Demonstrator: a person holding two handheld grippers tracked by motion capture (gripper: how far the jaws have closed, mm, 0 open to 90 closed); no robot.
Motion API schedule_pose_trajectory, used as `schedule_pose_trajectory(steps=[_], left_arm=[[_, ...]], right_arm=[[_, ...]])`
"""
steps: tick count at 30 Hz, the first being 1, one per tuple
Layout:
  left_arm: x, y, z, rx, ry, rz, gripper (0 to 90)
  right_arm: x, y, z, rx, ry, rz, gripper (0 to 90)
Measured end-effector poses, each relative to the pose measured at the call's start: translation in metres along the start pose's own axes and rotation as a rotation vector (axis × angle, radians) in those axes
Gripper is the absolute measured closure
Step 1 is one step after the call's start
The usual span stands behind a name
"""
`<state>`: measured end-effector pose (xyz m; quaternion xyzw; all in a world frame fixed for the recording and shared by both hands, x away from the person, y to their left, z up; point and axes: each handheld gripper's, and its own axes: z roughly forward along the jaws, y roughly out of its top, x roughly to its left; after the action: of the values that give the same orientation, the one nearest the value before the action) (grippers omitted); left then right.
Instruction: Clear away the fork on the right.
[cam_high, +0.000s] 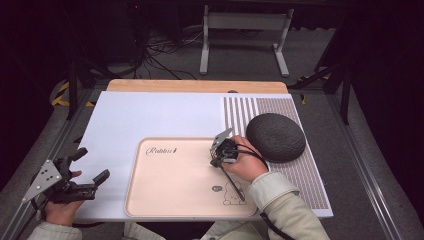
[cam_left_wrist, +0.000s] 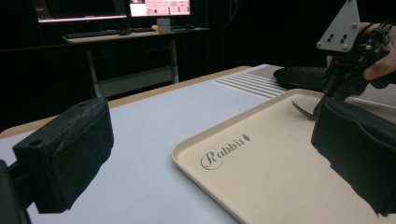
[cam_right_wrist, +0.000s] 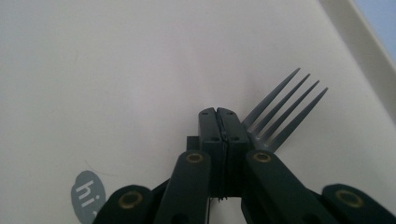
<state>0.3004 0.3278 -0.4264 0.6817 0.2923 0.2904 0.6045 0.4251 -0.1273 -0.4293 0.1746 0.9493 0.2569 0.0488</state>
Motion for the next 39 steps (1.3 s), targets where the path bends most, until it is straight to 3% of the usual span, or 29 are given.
schedule_pose_trajectory(steps=[17,39], left_arm=[[0.0,0.0,0.0,0.001,0.001,0.001,0.0],[0.0,0.0,0.0,0.001,0.002,0.002,0.0]], right_arm=[[-0.002,-0.002,0.001,0.014,-0.015,0.005,90.0],[-0.019,-0.023,-0.013,0.017,-0.092,0.122,90.0]])
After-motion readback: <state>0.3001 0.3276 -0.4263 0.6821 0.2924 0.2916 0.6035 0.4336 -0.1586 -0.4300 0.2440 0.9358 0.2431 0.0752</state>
